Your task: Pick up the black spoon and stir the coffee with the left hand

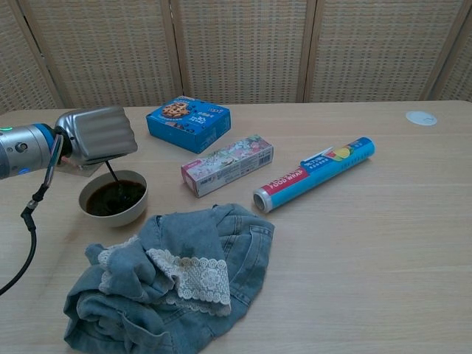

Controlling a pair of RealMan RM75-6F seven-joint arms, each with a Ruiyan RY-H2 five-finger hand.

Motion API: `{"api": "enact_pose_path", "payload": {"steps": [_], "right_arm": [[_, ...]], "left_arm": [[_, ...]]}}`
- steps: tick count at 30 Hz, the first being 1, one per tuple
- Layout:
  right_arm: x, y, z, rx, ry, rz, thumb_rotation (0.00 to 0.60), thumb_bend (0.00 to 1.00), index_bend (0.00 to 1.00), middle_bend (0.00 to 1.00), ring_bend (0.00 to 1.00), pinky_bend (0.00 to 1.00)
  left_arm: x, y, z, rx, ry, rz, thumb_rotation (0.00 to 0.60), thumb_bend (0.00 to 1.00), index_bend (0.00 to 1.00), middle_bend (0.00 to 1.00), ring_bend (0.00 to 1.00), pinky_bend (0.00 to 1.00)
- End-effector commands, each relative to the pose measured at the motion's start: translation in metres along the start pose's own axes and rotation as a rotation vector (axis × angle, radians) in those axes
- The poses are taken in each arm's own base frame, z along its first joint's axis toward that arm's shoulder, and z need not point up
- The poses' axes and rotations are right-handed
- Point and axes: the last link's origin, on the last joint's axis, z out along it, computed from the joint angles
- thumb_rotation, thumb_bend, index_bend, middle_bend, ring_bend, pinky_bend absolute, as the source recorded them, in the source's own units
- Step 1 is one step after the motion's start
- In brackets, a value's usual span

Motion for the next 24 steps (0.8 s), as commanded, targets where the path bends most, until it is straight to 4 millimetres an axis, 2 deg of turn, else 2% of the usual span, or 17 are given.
{"api": "enact_pose_path", "payload": {"steps": [1, 12, 17, 24], "right_arm": [[0.0, 0.0, 0.0, 0.001, 0.001, 0.0, 0.6, 0.21, 0.17, 0.16, 0.0, 0.0], [0.0, 0.0, 0.0, 0.004, 0.002, 0.005, 0.6, 0.21, 0.17, 0.16, 0.0, 0.0], [0.0, 0.002, -0.001, -0.006, 0.002, 0.006, 0.6, 0.21, 0.17, 0.16, 0.0, 0.0], [0.001, 0.004, -0.001, -0.014, 0.004, 0.004, 0.6, 0.21, 0.17, 0.16, 0.0, 0.0]], "left_arm": [[-0.002, 0.001, -0.009, -0.013, 0.013, -0.009, 0.6, 0.42, 0.7, 0.85, 0.71, 0.72], [0.009, 0.01, -0.015, -0.041, 0.044, -0.022, 0.6, 0.42, 0.7, 0.85, 0.71, 0.72], [0.023, 0.013, -0.004, -0.033, 0.069, -0.025, 0.6, 0.42, 0.7, 0.85, 0.71, 0.72], [0.025, 0.012, 0.009, -0.008, 0.051, -0.031, 0.6, 0.42, 0.7, 0.85, 0.71, 0.72]]}}
